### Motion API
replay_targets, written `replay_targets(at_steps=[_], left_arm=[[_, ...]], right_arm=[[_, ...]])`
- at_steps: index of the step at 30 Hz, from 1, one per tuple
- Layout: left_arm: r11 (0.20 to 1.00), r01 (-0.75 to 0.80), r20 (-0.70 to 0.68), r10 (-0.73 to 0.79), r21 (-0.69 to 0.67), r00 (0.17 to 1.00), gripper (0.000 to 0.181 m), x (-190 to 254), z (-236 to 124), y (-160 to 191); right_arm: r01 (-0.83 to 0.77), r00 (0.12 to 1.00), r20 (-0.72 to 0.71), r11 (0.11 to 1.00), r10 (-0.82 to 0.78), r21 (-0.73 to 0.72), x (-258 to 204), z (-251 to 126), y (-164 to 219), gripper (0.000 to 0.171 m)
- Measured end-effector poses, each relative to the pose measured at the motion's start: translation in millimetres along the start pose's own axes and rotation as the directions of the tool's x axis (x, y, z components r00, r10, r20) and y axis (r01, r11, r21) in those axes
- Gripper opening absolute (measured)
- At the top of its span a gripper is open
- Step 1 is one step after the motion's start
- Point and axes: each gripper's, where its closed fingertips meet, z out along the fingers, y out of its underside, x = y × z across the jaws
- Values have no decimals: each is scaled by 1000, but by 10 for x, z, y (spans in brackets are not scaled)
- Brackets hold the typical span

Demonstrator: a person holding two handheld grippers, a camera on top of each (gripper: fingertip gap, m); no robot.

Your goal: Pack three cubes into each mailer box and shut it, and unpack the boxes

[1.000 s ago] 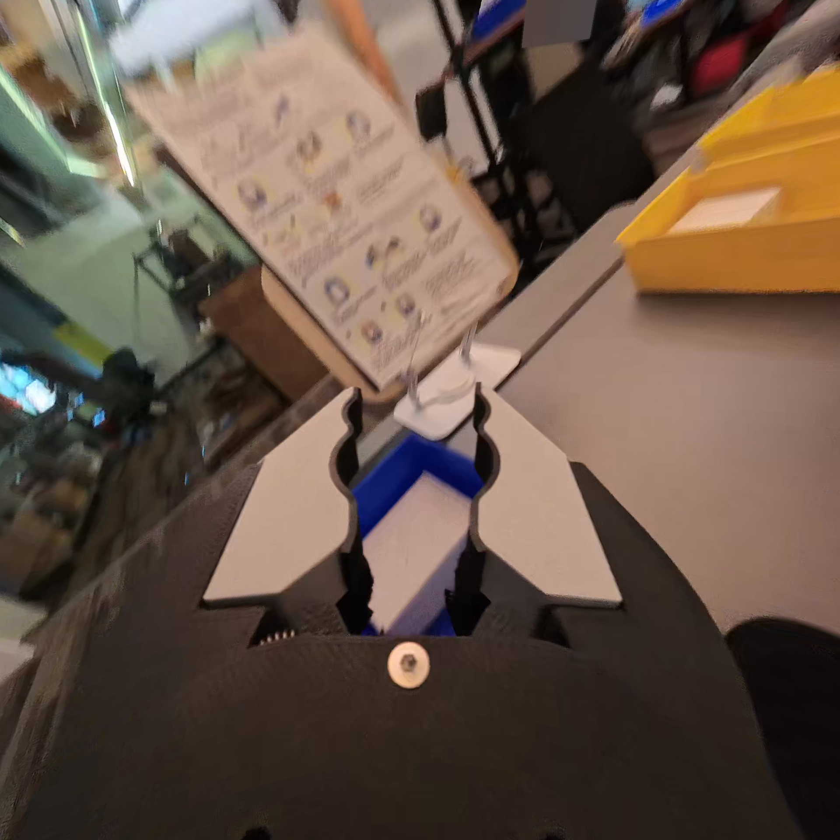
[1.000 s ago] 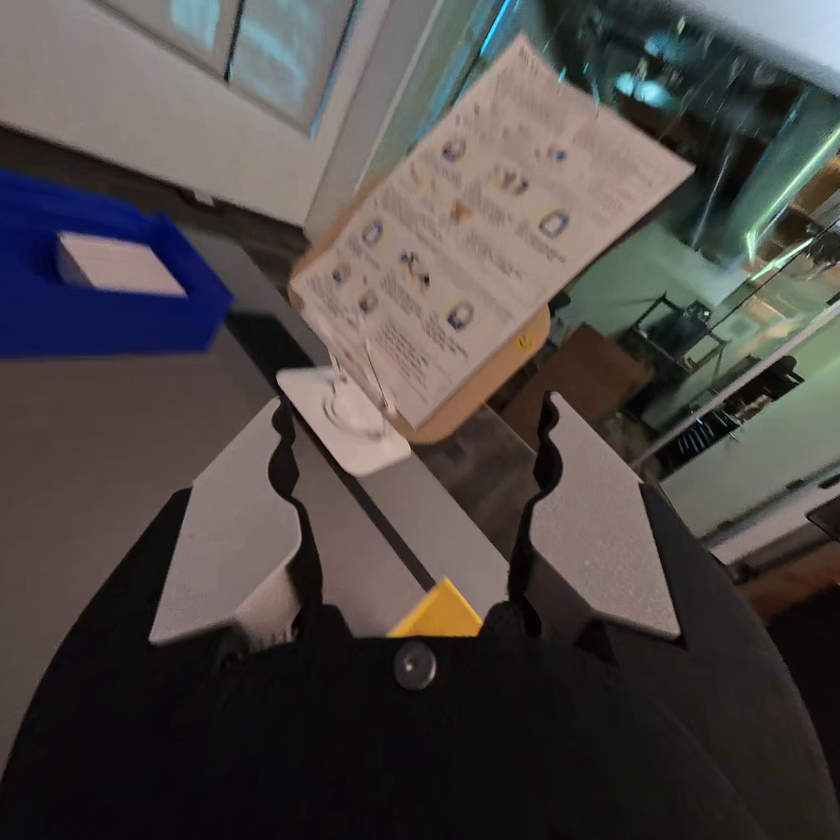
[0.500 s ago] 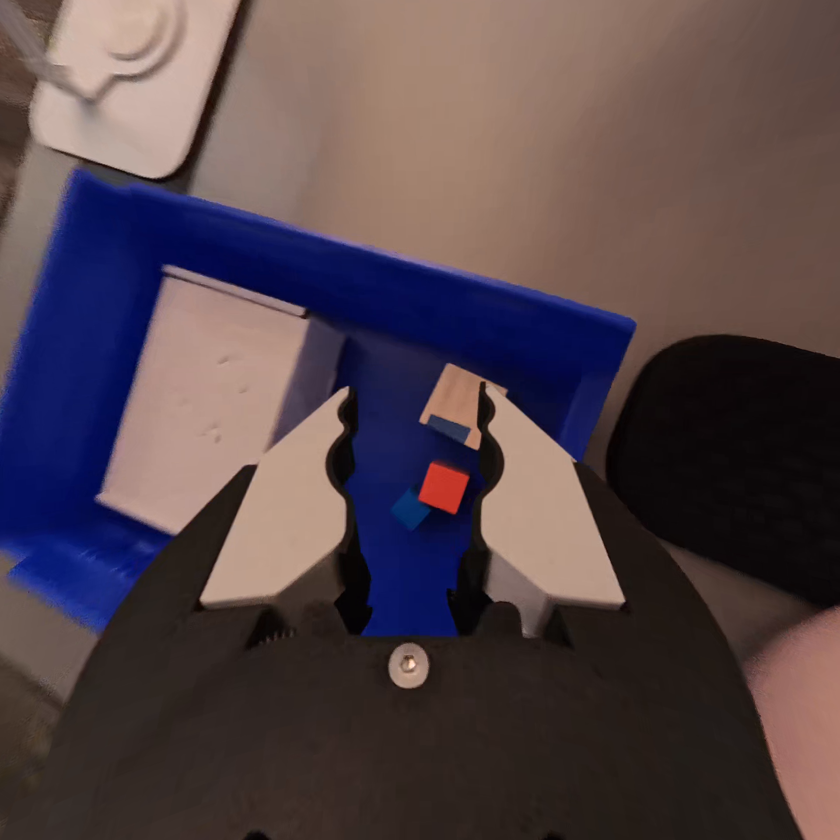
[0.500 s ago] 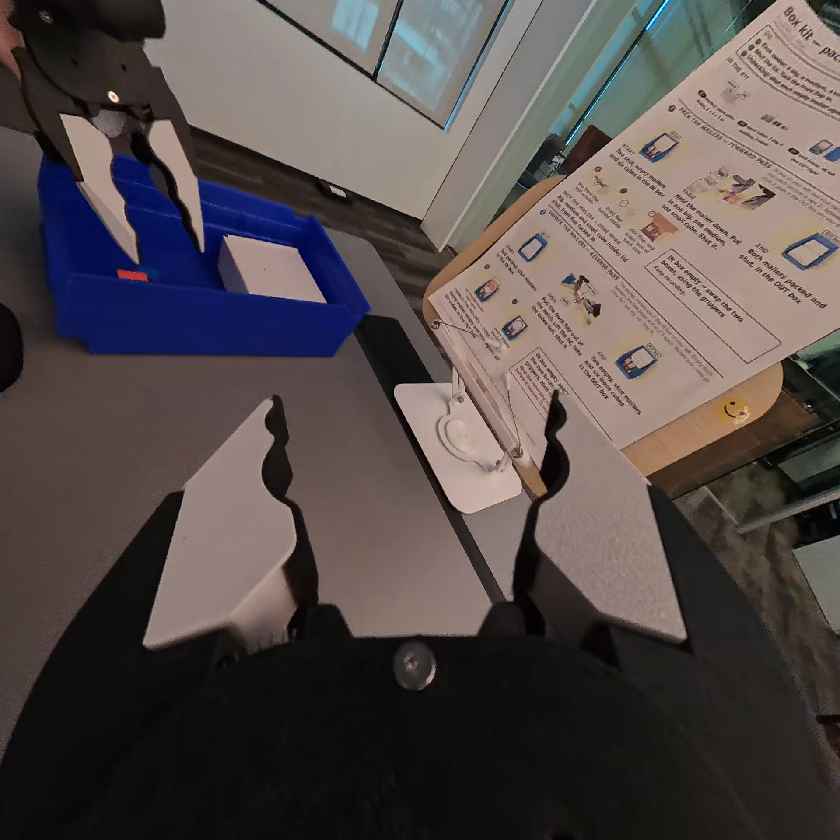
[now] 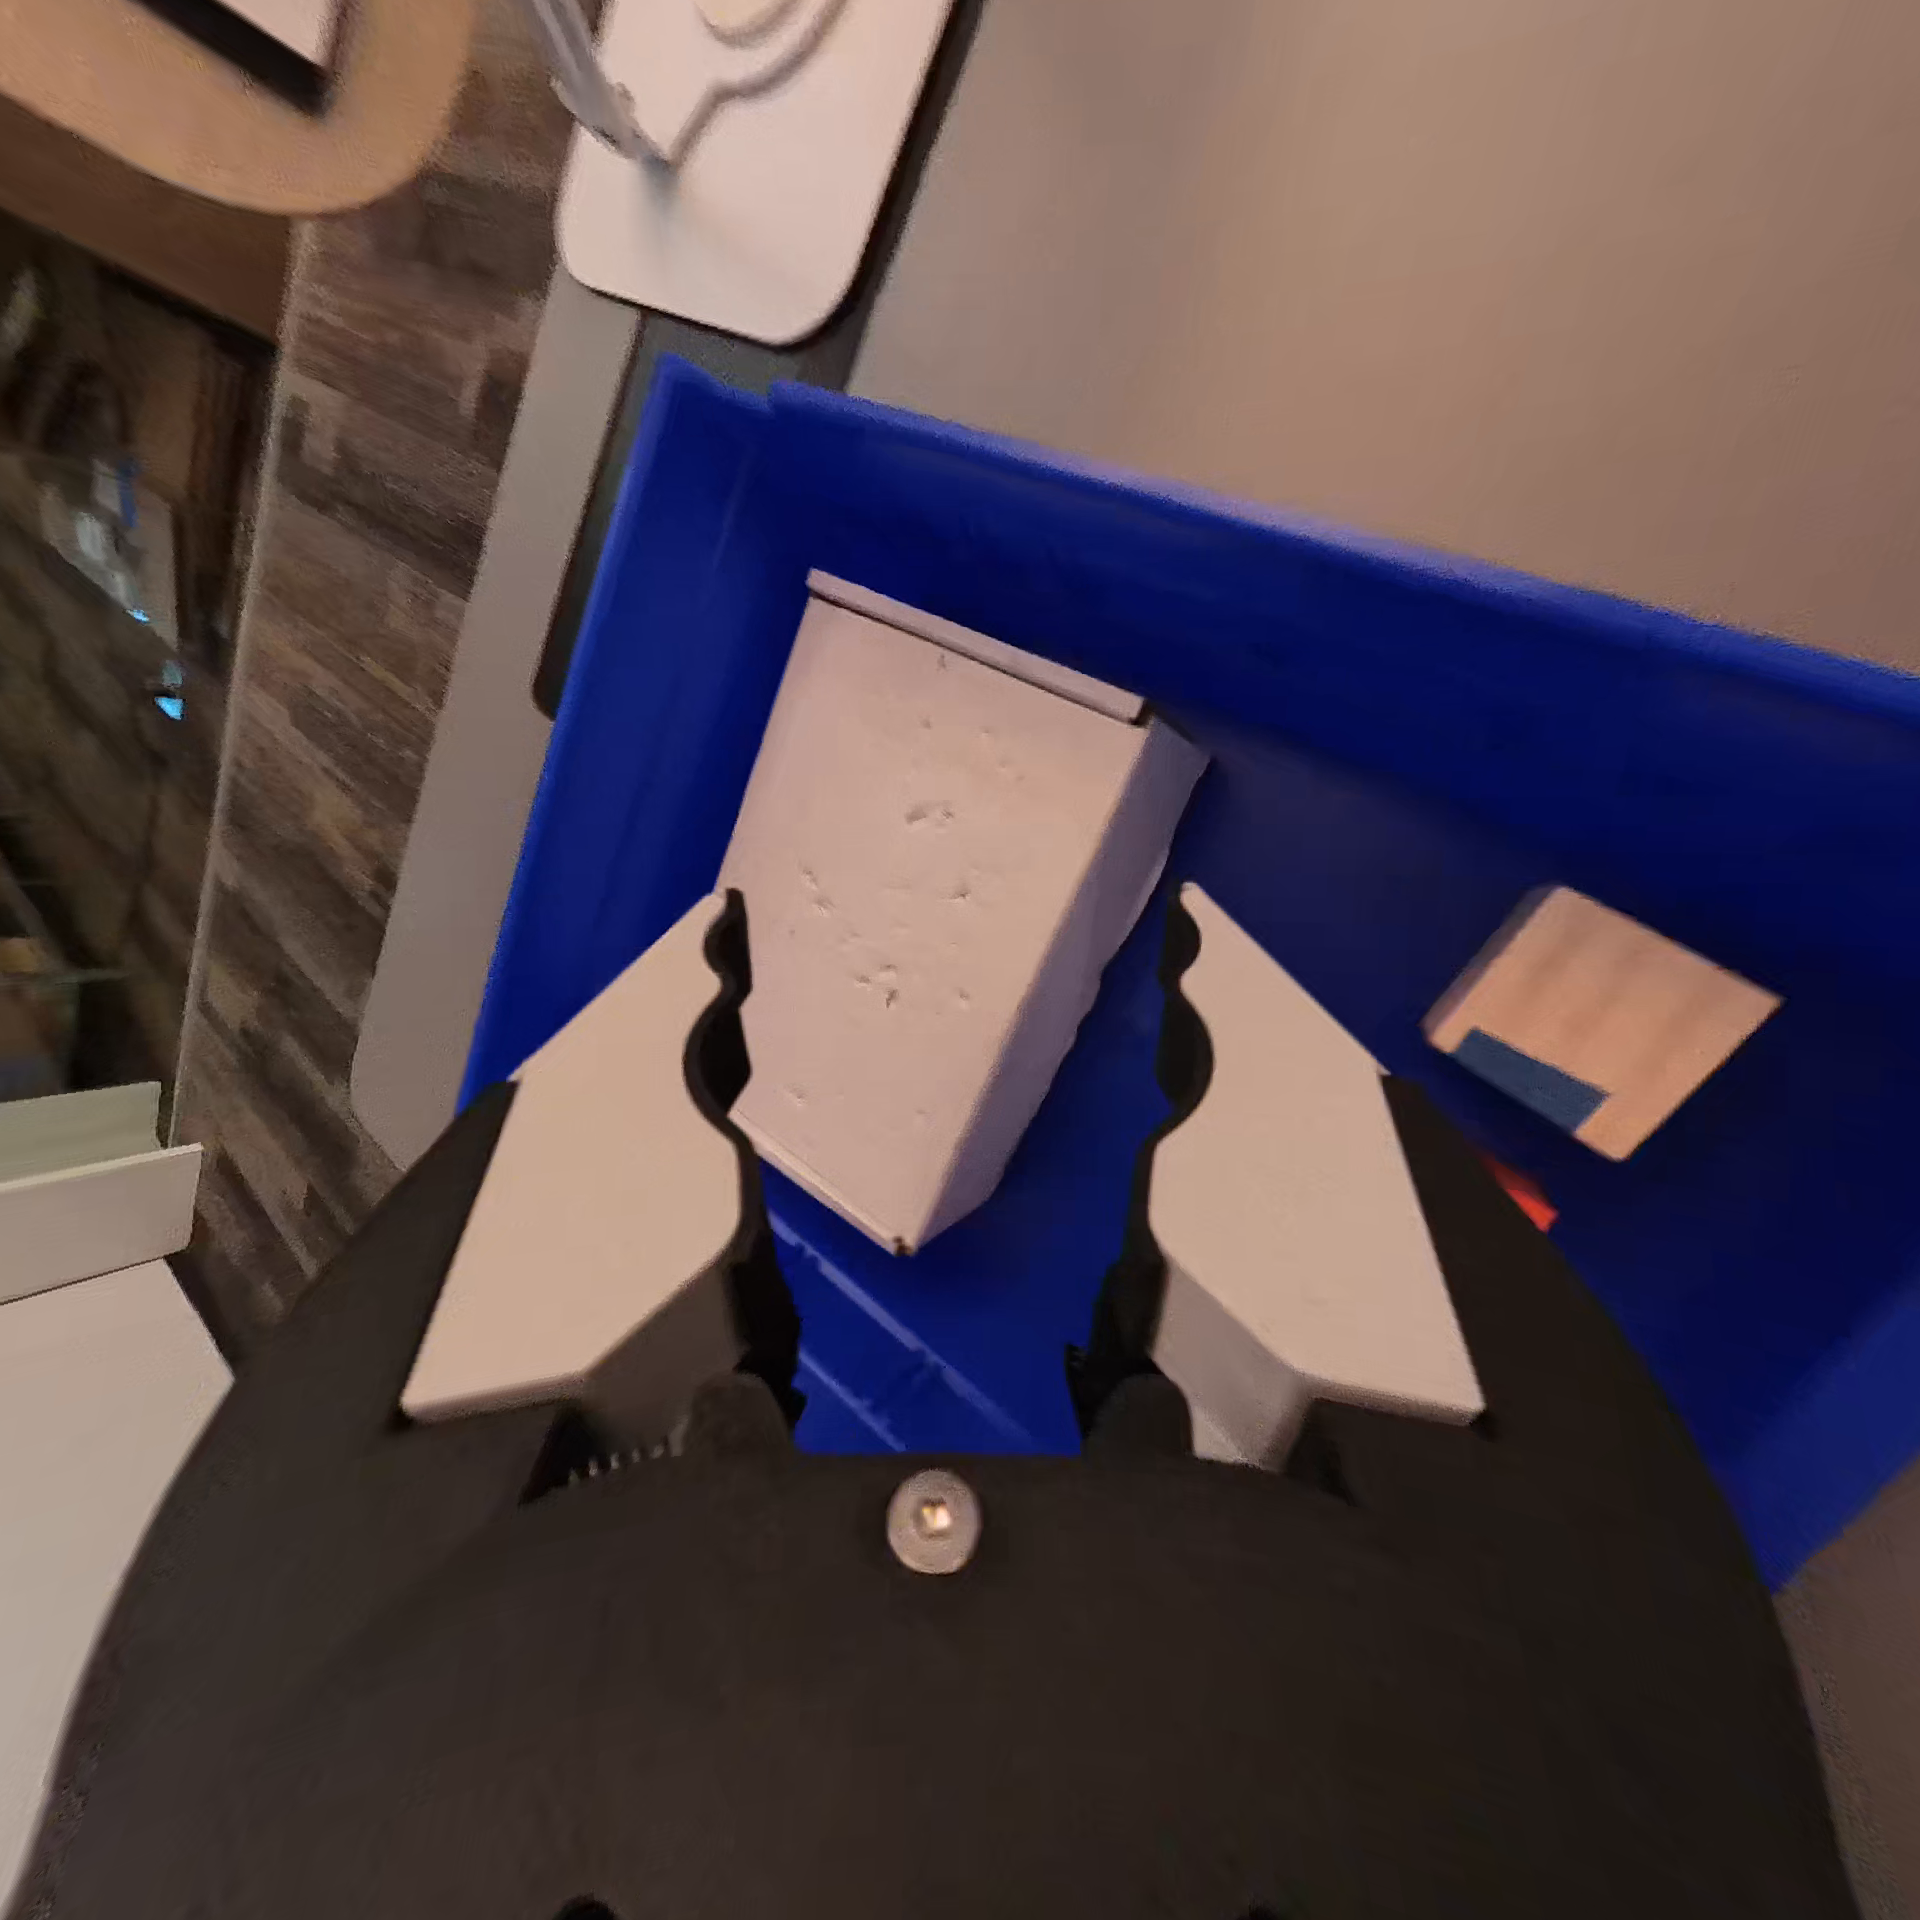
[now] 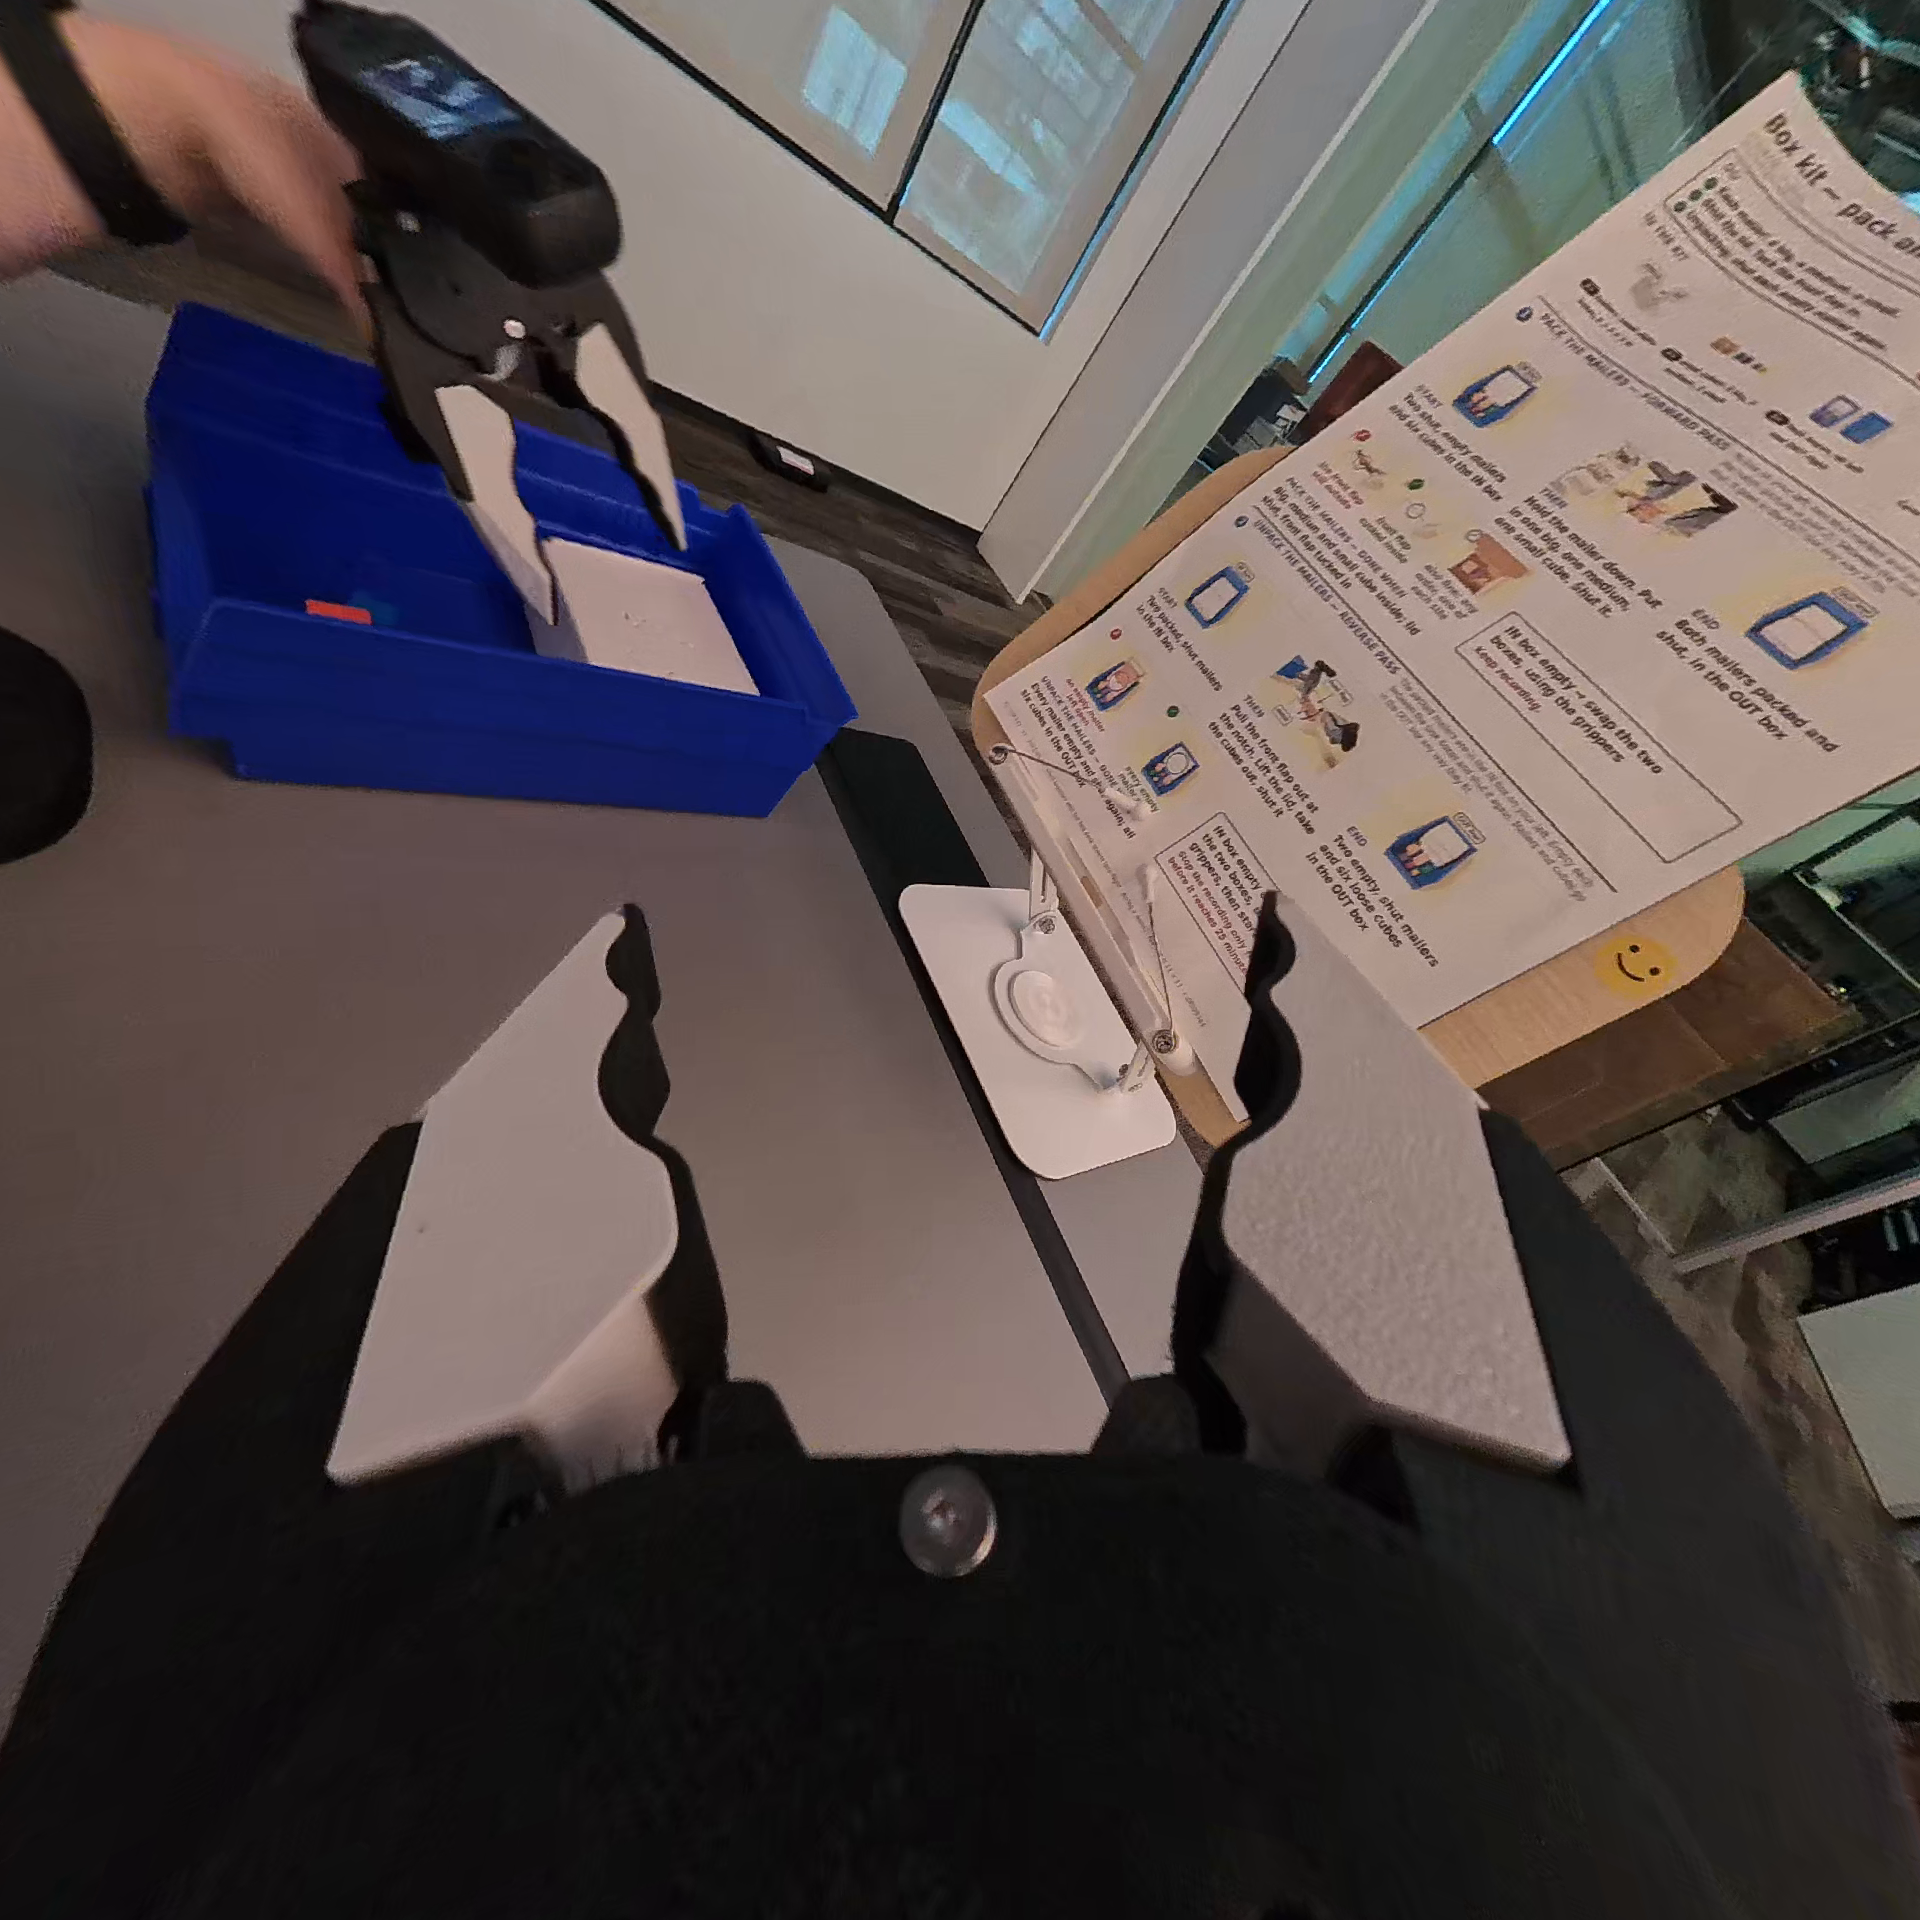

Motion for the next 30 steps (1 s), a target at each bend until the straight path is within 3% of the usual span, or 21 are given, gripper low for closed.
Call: replay_targets(at_steps=[1, 4, 8, 11, 18, 24, 30], left_arm=[[999, -27, -37, 25, -46, 999, 84, -21, 72, 29], [982, -46, -183, 11, -184, 983, 89, -51, 262, 222], [965, -86, -305, 7, -248, 952, 93, -71, 463, 410], [970, -101, -330, 22, -222, 944, 96, -114, 590, 421], [981, -126, -362, 64, -151, 930, 121, -170, 720, 410], [971, -138, -375, 56, -194, 925, 121, -132, 730, 466], [927, -228, -455, 73, -297, 888, 120, 127, 458, 570]], right_arm=[[3, 1000, -1, 1000, -3, -3, 1, 6, 10, 113], [-4, 1000, -10, 1000, 4, -17, 21, 42, 63, 115], [10, 1000, -12, 996, -11, -86, 14, 123, 227, 116], [23, 1000, 9, 992, -22, -120, -42, 190, 312, 117], [71, 996, 69, 977, -58, -202, -201, 323, 504, 117], [92, 993, 95, 971, -73, -222, -279, 357, 546, 117], [104, 990, 112, 969, -80, -226, -311, 344, 542, 116]])
